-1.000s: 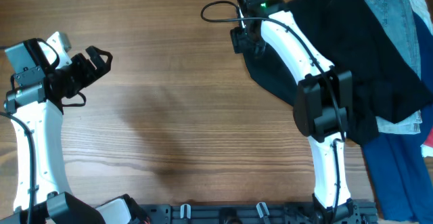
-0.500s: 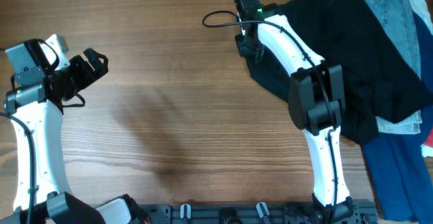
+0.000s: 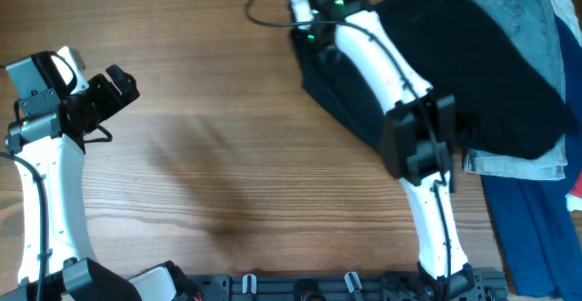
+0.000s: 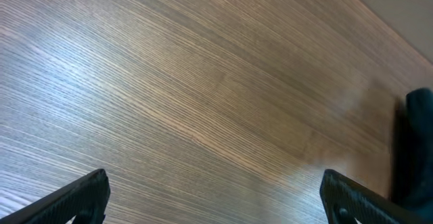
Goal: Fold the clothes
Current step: 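Drag the black trousers onto the open table toward the left gripper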
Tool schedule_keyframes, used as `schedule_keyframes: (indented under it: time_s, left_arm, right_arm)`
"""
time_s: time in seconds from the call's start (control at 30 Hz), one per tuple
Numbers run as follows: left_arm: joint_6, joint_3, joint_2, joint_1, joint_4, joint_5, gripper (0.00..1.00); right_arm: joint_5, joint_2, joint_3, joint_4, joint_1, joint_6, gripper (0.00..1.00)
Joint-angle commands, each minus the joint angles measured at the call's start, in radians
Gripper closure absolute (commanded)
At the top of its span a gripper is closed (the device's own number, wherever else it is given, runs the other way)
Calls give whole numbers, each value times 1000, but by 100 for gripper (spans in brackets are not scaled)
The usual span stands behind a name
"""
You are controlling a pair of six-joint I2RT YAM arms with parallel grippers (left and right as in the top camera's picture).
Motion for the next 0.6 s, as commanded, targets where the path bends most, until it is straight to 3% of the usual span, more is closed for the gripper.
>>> schedule_keyframes:
  time_s: [0.0, 0.13, 0.3, 0.33, 0.4, 0.43, 0.5, 0.57]
  left_arm:
    - [-6, 15, -19, 3, 3, -17, 0]
    - [-6, 15, -19, 3, -1, -17, 0]
    - [-6, 15, -19, 3, 11, -17, 0]
    - [-6, 15, -19, 3, 11, -17, 0]
    - [-5, 15, -19, 3, 8, -17, 0]
    - [-5, 15, -19, 3, 8, -17, 0]
    - [0, 15, -19, 3, 6, -16, 0]
    - [17, 15, -19, 2, 6, -15, 0]
  right_arm:
    - [-82, 7, 134, 13, 172, -24, 96]
    - [-81, 7, 159, 53, 227, 3, 96]
    - [-213, 4, 164, 55, 225, 9, 95]
    - [-213, 0, 164, 50, 225, 8, 91]
    - [-201, -19, 165, 33, 213, 7, 44]
    - [-167, -37, 165, 18, 199, 8, 13]
    - [-104, -70, 165, -9, 168, 9, 1]
    - [-47, -119, 165, -54, 108, 9, 1]
